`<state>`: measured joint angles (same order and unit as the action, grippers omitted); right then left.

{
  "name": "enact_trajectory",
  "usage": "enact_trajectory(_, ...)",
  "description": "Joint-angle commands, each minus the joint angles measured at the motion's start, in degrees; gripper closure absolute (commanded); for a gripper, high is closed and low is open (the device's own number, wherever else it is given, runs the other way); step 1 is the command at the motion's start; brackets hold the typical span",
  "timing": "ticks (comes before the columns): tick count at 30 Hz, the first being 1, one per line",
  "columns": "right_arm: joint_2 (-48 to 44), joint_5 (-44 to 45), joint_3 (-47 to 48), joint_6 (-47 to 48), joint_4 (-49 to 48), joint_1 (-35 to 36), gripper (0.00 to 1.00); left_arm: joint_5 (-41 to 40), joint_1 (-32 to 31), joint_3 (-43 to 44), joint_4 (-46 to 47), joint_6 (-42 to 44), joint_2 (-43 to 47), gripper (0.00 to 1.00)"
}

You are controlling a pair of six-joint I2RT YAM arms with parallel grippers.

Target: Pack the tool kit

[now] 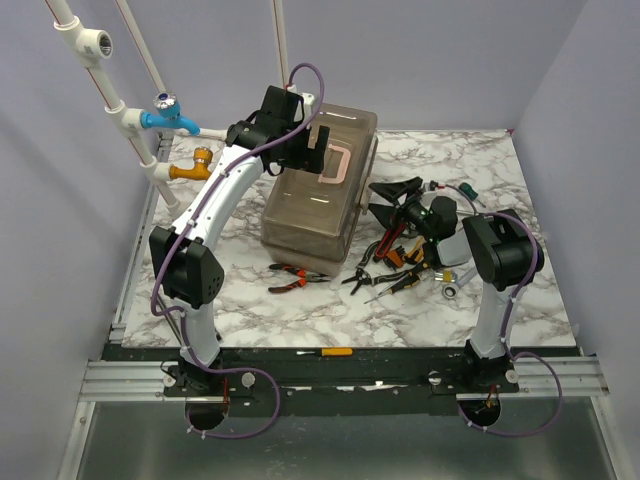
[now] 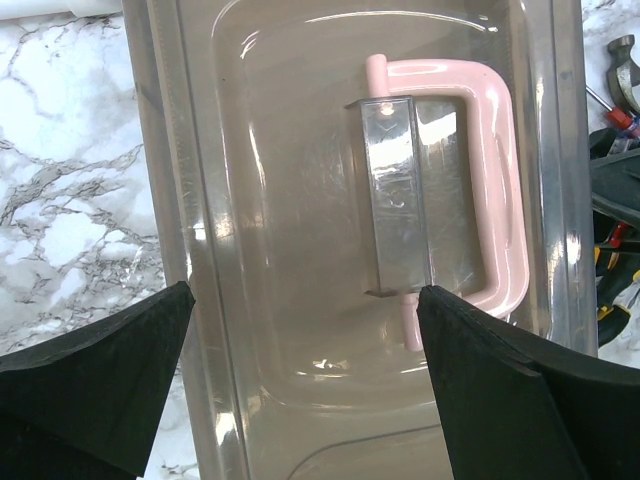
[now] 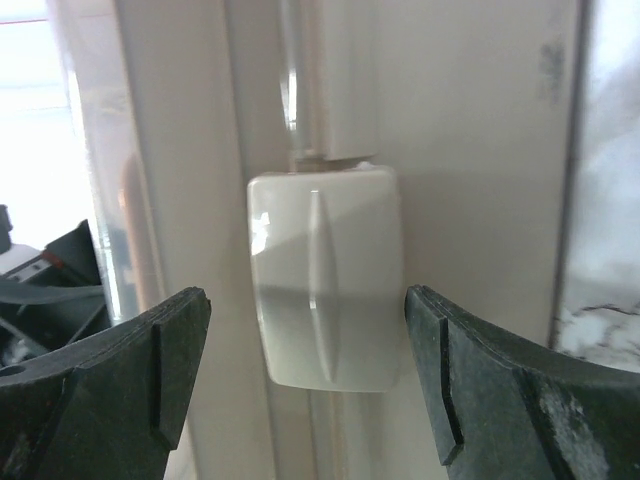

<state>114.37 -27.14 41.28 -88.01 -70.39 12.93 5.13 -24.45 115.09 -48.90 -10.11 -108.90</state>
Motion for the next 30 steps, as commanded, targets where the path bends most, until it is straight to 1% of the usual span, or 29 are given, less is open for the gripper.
enact_trajectory(1, 0.2, -3.1, 1.5, -6.1, -7.3, 0.3, 0.14, 0.7, 0.3, 0.0, 0.4, -1.1, -1.5, 0.03)
enact_trajectory(5, -0.2, -4.0, 1.8, -9.3, -9.9, 0.3, 0.14, 1.0, 0.3, 1.0, -0.2, -0.9, -2.3, 0.03)
enact_trajectory(10, -2.5, -4.0, 1.3, -7.7, -7.7, 0.3, 0.14, 1.3, 0.3, 2.9, -1.1, -0.8, -3.3, 0.03)
enact_trajectory(13, -3.1, -4.0, 1.4, -6.0, -3.9, 0.2, 0.15, 1.5, 0.3, 2.9, -1.0, -0.9, -2.9, 0.04)
enact_trajectory(16, -3.2, -2.7, 0.3, -4.7, -2.5, 0.1, 0.21, 1.3, 0.3, 2.9, -1.0, -0.7, -2.4, 0.04)
enact_trajectory(18, -3.6, -1.9, -0.2, -3.4, 0.3, 0.0, 0.25, 0.8, 0.3, 2.7, -1.1, -0.5, -1.9, 0.04)
enact_trajectory(23, -5.0, 0.0, -1.3, 1.3, 7.7, -0.7, 0.27, -0.6, 0.3, 2.0, -1.3, -0.2, -0.3, 0.04)
enact_trajectory(28, -5.6, 1.7, -3.4, 2.9, 11.1, -1.9, 0.27, -1.3, 0.2, 1.6, -1.4, -0.2, 1.3, 0.04)
enact_trajectory(30, -6.0, 2.7, -4.8, 3.4, 11.3, -2.5, 0.25, -1.6, 0.2, 1.4, -1.4, -0.2, 1.9, 0.04)
